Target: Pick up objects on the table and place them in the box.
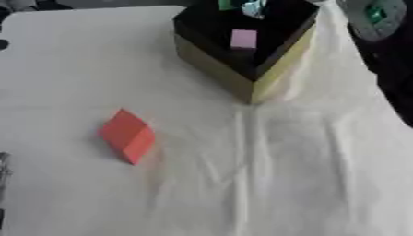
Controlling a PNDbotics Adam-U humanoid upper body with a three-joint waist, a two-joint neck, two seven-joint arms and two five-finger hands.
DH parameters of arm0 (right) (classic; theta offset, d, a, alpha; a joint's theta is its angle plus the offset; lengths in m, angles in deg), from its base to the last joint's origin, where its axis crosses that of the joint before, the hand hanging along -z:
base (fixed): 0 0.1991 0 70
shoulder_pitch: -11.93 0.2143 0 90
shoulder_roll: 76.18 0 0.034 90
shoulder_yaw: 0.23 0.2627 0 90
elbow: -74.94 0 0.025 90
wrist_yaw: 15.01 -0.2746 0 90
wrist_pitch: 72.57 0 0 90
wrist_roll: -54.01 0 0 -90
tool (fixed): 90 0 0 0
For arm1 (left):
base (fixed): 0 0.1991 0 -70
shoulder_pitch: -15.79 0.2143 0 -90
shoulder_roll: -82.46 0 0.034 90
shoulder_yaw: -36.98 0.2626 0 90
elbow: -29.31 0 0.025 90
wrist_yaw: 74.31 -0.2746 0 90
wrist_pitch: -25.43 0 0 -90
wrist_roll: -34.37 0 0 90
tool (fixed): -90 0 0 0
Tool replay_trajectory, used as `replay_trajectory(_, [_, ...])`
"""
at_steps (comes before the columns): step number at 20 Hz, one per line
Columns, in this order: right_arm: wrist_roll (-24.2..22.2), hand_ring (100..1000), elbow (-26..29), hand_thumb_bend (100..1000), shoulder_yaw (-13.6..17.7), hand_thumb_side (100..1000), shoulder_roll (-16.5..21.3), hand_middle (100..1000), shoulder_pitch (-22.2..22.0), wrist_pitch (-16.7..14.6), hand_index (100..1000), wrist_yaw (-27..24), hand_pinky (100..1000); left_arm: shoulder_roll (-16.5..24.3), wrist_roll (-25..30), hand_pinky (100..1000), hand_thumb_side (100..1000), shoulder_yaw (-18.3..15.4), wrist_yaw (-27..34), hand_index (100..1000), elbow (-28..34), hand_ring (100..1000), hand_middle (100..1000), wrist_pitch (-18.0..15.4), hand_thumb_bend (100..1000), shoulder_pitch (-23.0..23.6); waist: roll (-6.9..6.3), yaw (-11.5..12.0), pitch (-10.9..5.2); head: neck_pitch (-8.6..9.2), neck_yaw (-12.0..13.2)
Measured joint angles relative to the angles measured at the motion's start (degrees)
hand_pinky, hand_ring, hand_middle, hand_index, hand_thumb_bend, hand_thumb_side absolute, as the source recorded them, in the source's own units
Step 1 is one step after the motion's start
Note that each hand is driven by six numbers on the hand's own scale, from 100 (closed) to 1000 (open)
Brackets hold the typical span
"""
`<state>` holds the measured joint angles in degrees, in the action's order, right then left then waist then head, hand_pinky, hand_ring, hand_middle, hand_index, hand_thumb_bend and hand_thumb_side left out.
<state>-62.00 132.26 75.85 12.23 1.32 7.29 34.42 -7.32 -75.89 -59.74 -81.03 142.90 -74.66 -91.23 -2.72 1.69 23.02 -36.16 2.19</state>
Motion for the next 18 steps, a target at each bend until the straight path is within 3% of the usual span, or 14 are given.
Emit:
replay_trajectory(6, [2.22,783,-5.57,180,1.96,361,-1.83,568,0.28,-1.78,704,6.11,796,0.0,0.04,682,897,0.14,0.0,666,0.0,716,720,0.0,100,-0.13,-0.01,0.13,0.13,0.46,-0.54])
replay_trajectory(7, [2.41,786,-6.48,255,1.96,263,-2.08,570,0.28,-2.15,709,7.05,794,0.0,0.04,682,897,0.14,0.0,667,0.0,716,720,0.0,100,-0.14,-0.01,0.16,0.13,0.47,-0.6])
replay_trajectory(8, [2.58,789,-7.47,206,1.96,363,-2.28,580,0.28,-2.5,719,8.12,794,0.0,0.04,682,897,0.14,0.0,666,0.0,716,720,0.0,100,-0.14,0.0,0.21,0.13,0.48,-0.64])
replay_trajectory(12, [3.71,835,-11.65,258,2.44,425,-3.25,672,0.2,-3.37,766,12.85,802,0.0,0.04,682,897,0.14,0.0,666,0.0,717,720,0.0,100,-0.14,0.01,0.41,0.25,0.55,-0.84])
replay_trajectory(17, [5.39,861,-14.49,293,3.88,429,-4.06,717,0.21,-4.02,783,17.12,812,0.0,0.04,682,897,0.14,0.0,665,0.0,716,720,0.0,100,-0.16,0.01,0.52,0.3,0.8,-0.87])
replay_trajectory(18, [5.61,884,-14.89,318,4.07,444,-4.08,753,0.19,-4.11,819,17.72,819,0.0,0.05,682,897,0.14,0.0,665,0.0,716,720,0.01,100,-0.16,0.01,0.53,0.3,0.89,-0.87])
